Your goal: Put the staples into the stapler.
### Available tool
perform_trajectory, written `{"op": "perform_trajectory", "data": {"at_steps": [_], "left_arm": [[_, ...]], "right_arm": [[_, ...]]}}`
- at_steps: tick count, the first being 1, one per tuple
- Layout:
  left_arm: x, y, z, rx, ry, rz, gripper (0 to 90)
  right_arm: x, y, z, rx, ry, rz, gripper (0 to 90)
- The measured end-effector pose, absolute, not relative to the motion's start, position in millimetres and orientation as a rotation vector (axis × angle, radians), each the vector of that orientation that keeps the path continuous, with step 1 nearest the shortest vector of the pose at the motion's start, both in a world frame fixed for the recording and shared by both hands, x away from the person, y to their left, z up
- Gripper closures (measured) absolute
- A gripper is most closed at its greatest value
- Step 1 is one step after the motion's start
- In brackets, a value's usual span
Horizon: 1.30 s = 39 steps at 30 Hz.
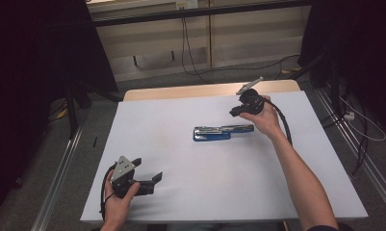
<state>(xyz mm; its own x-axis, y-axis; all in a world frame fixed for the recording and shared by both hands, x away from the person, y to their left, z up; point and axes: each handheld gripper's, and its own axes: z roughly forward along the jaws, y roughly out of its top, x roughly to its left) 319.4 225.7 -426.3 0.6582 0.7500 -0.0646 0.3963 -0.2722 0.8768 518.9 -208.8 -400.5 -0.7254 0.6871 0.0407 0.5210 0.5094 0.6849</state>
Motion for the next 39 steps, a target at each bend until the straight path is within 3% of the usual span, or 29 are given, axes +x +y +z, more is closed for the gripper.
{"op": "perform_trajectory", "data": {"at_steps": [39], "left_arm": [[320.4,226.9,-426.1,1.897,0.904,0.458,4.7]], "right_arm": [[505.9,-169.5,-395.1,0.821,2.587,1.138,79.5]]}}
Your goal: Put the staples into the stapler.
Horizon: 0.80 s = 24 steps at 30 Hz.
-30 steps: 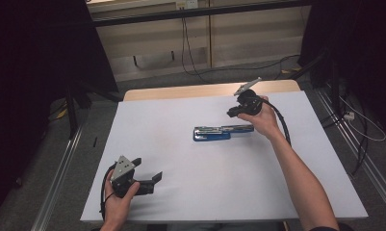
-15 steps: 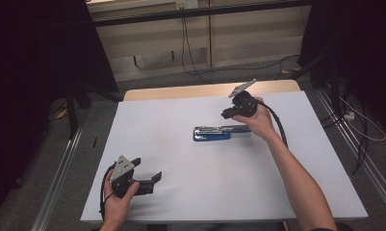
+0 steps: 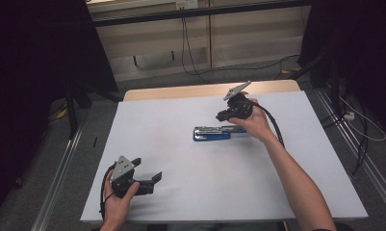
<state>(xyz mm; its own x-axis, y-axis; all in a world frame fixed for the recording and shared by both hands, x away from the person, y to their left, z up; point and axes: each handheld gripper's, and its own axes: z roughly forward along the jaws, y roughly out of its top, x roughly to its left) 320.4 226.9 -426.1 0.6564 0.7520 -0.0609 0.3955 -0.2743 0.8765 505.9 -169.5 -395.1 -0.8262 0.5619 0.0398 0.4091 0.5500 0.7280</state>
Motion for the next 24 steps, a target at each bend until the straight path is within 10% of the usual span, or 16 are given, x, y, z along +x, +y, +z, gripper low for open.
{"op": "perform_trajectory", "data": {"at_steps": [24], "left_arm": [[320.1,227.2,-425.4,1.894,0.903,0.46,4.7]], "right_arm": [[506.1,-124.6,-406.4,0.655,2.649,1.128,79.5]]}}
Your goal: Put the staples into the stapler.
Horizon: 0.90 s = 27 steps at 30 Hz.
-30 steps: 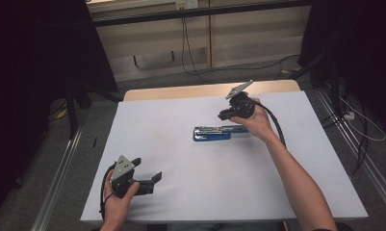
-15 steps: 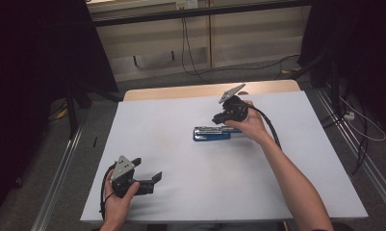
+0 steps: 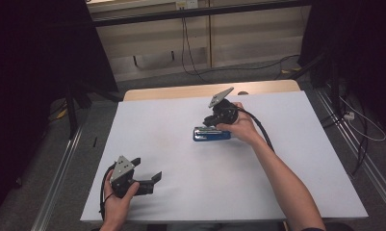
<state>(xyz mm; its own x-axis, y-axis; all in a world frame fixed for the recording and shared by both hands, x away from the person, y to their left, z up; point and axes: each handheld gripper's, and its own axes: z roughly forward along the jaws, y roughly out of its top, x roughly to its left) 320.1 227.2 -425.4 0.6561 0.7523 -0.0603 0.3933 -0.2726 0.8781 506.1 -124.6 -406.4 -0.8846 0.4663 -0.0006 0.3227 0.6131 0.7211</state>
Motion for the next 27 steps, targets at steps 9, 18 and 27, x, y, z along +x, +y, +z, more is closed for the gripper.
{"op": "perform_trajectory", "data": {"at_steps": [9,18,27], "left_arm": [[320.3,227.1,-425.7,1.895,0.902,0.456,4.7],[320.4,227.7,-425.8,1.893,0.903,0.455,4.7],[320.3,227.5,-425.7,1.889,0.905,0.453,4.7]], "right_arm": [[508.5,-115.8,-405.5,0.665,2.656,1.154,79.5],[511.7,-112.9,-409.7,0.658,2.665,1.204,79.4],[514.8,-113.7,-411.1,0.627,2.68,1.237,79.4]]}}
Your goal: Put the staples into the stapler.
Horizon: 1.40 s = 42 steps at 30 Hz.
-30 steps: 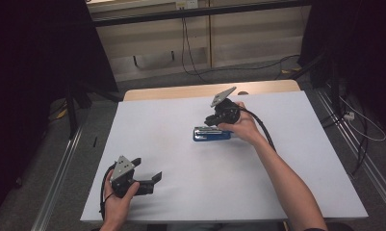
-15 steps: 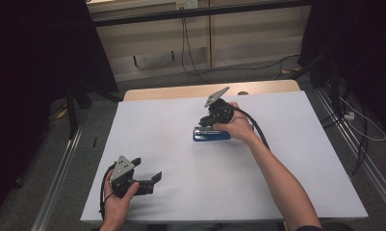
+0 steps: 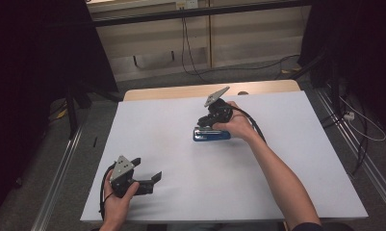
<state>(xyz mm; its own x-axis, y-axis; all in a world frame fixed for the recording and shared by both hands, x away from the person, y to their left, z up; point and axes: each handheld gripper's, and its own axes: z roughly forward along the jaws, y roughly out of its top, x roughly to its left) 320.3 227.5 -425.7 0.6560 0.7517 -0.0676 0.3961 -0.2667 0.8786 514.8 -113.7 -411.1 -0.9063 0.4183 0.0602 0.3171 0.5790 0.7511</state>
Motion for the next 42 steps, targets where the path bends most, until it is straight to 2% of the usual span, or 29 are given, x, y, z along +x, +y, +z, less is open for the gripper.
{"op": "perform_trajectory", "data": {"at_steps": [42], "left_arm": [[320.3,227.7,-426.3,1.904,0.899,0.446,4.7]], "right_arm": [[517.9,-110.4,-417.3,0.32,2.753,1.195,79.4]]}}
